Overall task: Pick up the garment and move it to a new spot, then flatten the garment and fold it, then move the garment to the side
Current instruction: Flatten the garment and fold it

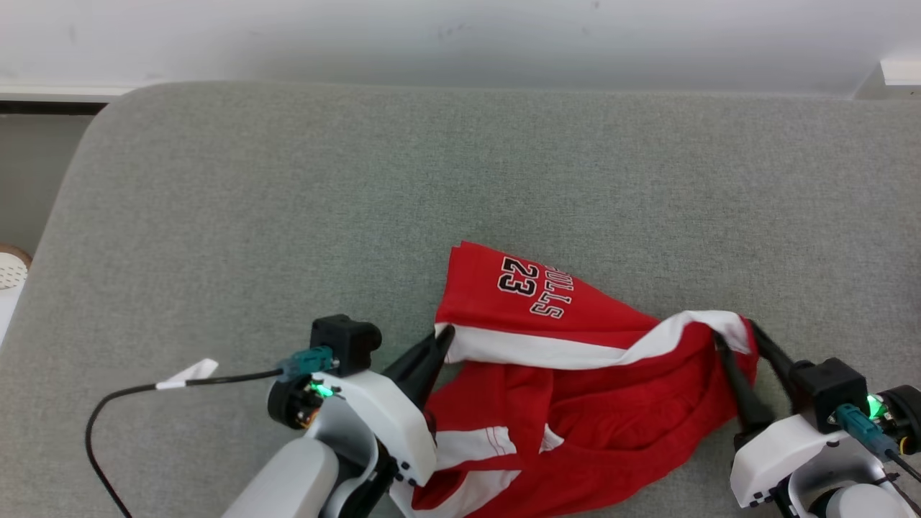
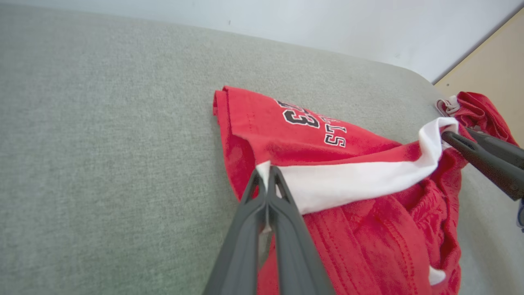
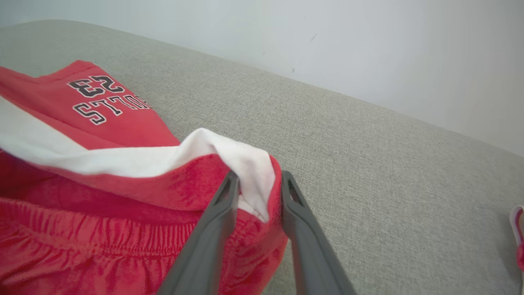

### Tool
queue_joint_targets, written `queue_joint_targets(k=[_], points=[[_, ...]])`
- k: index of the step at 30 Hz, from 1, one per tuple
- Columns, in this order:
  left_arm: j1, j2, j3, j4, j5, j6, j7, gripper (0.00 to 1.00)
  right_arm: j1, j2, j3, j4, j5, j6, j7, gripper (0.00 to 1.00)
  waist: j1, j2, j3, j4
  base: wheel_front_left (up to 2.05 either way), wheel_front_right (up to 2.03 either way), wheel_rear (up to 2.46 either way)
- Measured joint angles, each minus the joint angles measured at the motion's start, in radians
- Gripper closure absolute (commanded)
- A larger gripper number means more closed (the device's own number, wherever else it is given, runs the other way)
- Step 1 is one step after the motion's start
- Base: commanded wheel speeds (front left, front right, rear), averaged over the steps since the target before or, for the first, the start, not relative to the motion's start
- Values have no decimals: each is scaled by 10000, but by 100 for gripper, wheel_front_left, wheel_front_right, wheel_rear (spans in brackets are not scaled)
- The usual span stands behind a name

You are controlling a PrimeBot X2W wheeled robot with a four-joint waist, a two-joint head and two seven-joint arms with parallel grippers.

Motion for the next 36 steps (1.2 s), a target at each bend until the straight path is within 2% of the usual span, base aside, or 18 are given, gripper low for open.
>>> queue_joint_targets(k=[8,14,21,25,28,30,33,36], points=[[-141,309,339,-1262,673,355,-1505,100,-35,79,-224,-1179,134,0,-395,100,0,0,-364,1,0,0,0],[-519,892,859,-3601,1350,786,-2194,100,-424,-102,-253,-3108,134,0,-370,100,0,-1,-1089,-5,0,0,0],[-1133,1519,1517,-6729,2050,1375,-1918,100,-779,-148,-656,-5407,38,0,309,100,-1,0,-1950,122,0,0,0],[-1421,1716,1760,-7756,2238,1569,-1404,100,-969,-77,-951,-6119,81,0,782,100,-1,-1,-2188,210,0,0,0],[-1660,1764,1870,-7743,2082,1578,-1074,100,-1317,-88,-989,-6011,245,0,978,100,-1,-1,-2123,203,0,0,0],[-1926,1687,1902,-7246,1655,1434,-953,100,-1708,-182,-951,-5530,407,0,1064,100,-1,-1,-1978,192,0,0,0],[-2538,1400,1985,-5720,1026,1129,-978,100,-2602,-418,-777,-4481,612,0,1039,100,-1,0,-1629,197,0,0,0],[-3468,1035,2098,-3557,660,704,-1461,100,-3864,-510,-593,-2984,807,2,840,100,0,0,-1201,216,0,0,0]])
